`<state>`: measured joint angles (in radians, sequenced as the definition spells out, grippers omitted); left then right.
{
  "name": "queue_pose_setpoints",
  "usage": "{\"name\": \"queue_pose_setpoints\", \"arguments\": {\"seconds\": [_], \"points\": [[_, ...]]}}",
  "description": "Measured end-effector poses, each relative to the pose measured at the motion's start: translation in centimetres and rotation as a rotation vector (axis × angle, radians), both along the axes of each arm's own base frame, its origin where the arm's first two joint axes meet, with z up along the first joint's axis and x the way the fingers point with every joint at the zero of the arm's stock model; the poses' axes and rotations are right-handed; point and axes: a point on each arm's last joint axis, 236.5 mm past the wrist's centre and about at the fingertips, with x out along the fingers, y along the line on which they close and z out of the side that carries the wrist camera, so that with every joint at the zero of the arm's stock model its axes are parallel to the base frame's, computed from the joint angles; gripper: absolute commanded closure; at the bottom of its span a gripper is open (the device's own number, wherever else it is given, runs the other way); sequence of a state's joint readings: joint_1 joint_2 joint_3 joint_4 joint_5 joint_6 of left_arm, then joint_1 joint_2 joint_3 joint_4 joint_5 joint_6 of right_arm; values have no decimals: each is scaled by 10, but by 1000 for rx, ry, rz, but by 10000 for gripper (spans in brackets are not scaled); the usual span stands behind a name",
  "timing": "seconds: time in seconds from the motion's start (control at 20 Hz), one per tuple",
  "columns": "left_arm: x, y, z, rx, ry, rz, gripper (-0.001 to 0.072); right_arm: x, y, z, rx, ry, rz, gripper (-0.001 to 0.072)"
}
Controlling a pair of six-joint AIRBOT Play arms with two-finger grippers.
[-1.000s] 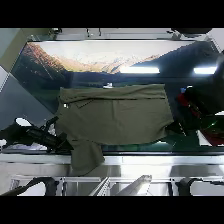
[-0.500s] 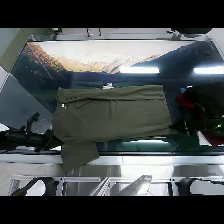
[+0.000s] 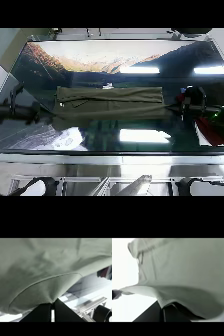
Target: Fold the shirts.
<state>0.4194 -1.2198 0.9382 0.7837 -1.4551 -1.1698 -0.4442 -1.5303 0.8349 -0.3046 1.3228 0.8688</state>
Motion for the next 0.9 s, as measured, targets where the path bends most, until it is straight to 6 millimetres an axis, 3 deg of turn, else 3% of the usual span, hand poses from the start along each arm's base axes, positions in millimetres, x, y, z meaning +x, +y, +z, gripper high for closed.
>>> {"name": "queue_pose_setpoints", "arguments": {"seconds": [0.25,0.4,0.6,0.65,0.7,0.75,0.85,0.9], "points": [[76,-7,0,16,-59,-82,690,45,6,-2,-86,-57,-78,692],[121,-2,-14,16,-76,-94,690,68,2,-9,-79,-54,-134,691],[166,5,-39,12,-83,-101,688,91,3,-20,-34,-82,-186,665],[175,6,-45,12,-86,-105,572,97,2,-22,-30,-95,-200,497],[182,7,-51,12,-89,-110,303,101,1,-25,-36,-106,-212,427],[187,6,-55,9,-87,-123,49,104,-2,-28,-45,-119,-222,427],[194,5,-57,0,-83,-154,4,110,-8,-26,-65,-157,-231,422],[195,5,-55,-4,-82,-167,4,113,-12,-23,-75,-176,-233,368]]}}
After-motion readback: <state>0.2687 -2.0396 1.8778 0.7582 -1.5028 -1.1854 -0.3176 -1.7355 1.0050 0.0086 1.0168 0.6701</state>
